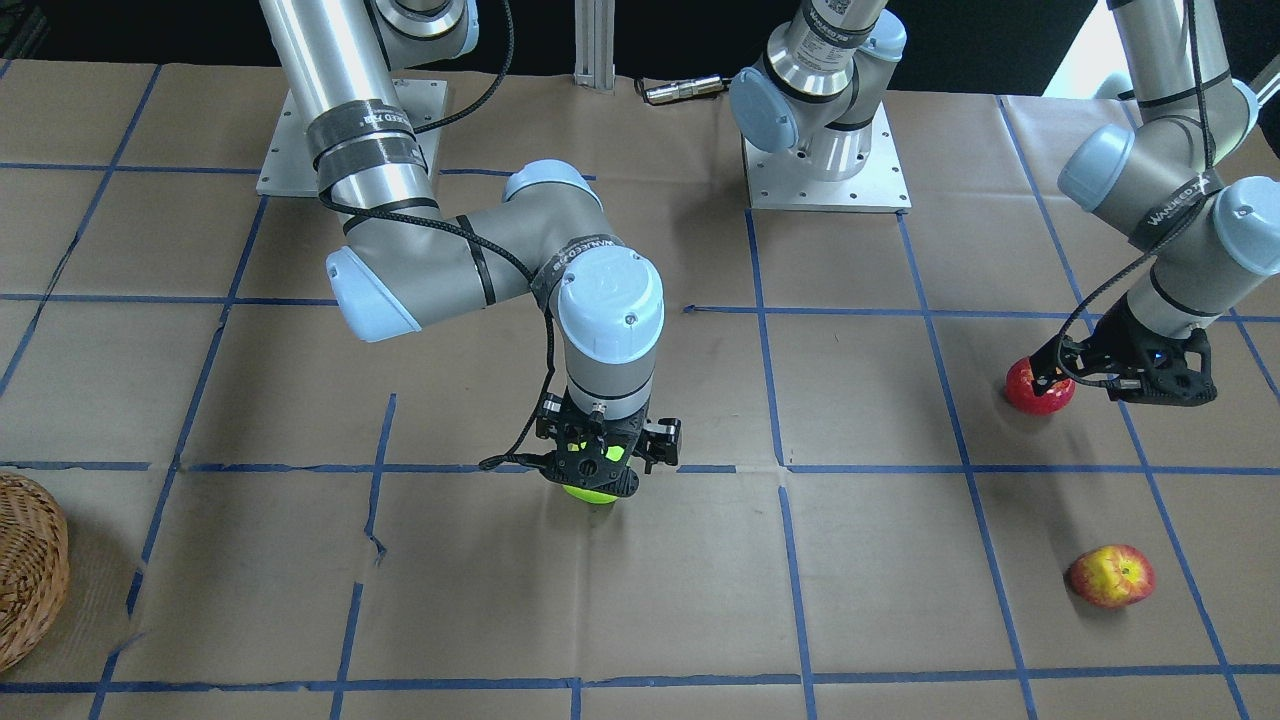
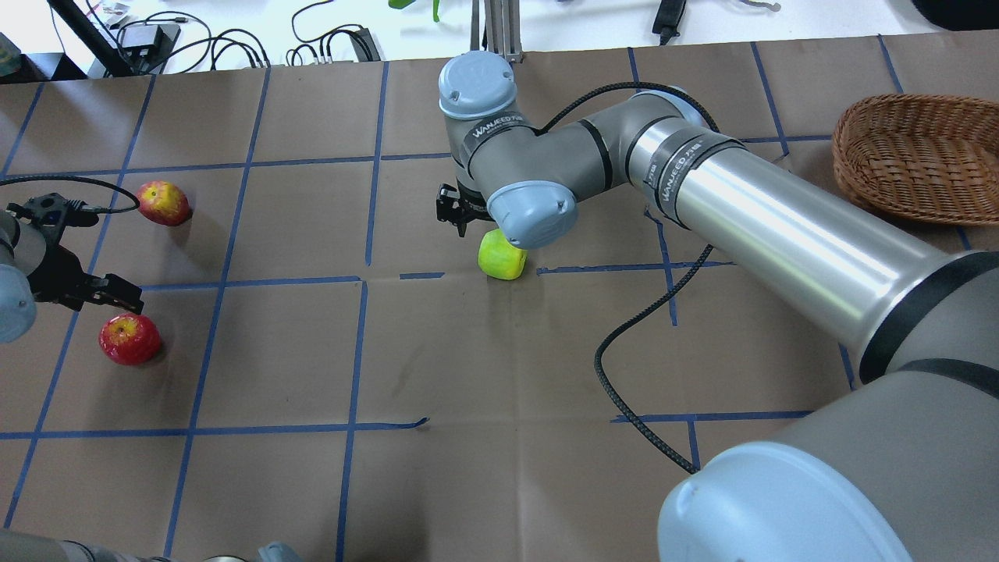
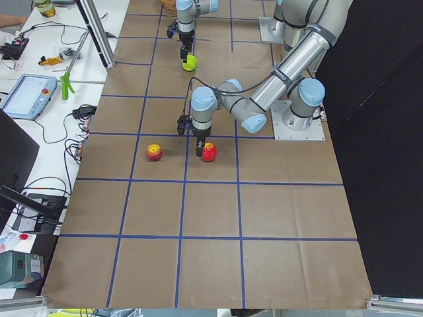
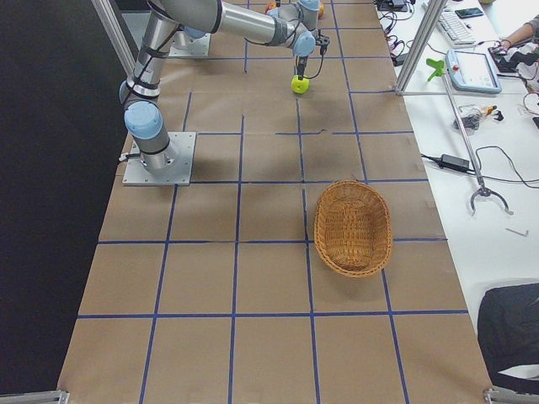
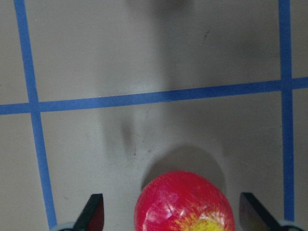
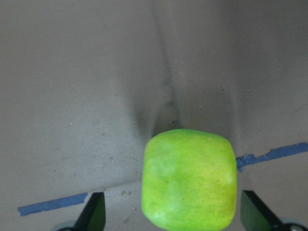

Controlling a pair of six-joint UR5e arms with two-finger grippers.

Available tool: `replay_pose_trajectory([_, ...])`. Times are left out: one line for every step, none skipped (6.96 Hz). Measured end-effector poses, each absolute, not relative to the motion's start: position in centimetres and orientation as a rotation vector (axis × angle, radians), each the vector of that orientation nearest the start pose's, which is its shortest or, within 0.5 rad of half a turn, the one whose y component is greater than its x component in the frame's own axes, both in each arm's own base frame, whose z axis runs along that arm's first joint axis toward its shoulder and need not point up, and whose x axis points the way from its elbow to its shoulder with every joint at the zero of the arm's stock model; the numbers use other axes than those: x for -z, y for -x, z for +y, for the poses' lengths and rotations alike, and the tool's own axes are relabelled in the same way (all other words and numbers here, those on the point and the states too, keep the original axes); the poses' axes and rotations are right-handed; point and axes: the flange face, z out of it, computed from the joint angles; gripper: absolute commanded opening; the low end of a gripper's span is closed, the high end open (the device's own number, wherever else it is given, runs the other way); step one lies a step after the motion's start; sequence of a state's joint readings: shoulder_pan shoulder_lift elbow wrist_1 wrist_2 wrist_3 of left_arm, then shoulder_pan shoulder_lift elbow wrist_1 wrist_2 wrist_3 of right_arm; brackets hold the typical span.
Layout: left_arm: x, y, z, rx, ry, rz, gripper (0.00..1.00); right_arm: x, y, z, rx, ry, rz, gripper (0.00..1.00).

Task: Put all apples into basket
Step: 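Lift green apple with right gripper while left grasps the red apple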

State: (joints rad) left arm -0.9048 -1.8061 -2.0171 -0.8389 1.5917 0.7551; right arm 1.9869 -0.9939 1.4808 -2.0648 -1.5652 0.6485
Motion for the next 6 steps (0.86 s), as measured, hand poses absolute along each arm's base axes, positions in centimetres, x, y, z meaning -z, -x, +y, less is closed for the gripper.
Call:
replay_pose_trajectory([-23.1, -21.0, -48.0, 0.028, -0.133, 3.098, 0.98, -22.8, -39.6, -56.4, -0.016, -0.368, 3.12, 1.0])
replay_pose_trajectory([-23.0, -20.8, -47.6, 0.006, -0.131, 3.109, 0.98, -22.0, -39.4, -56.1, -0.036, -0.373, 3.127, 0.89])
replay_pose_trajectory([-22.6, -20.6, -47.4, -0.024, -0.13, 3.124, 0.98, -21.5, -39.3, -55.9, -0.05, -0.379, 3.132, 0.61])
replay_pose_trajectory([-22.0, -20.7, -47.3, -0.046, -0.13, 3.135, 0.98, -21.2, -39.2, -55.9, -0.057, -0.384, 3.134, 0.34])
replay_pose_trajectory([-21.4, -20.7, -47.2, -0.067, -0.131, 3.143, 0.98, -21.0, -39.1, -56.0, -0.06, -0.393, 3.133, 0.18])
replay_pose_trajectory([-20.6, -20.8, -47.2, -0.092, -0.132, 3.152, 0.85, -21.3, -39.0, -56.2, -0.054, -0.403, 3.127, 0.15])
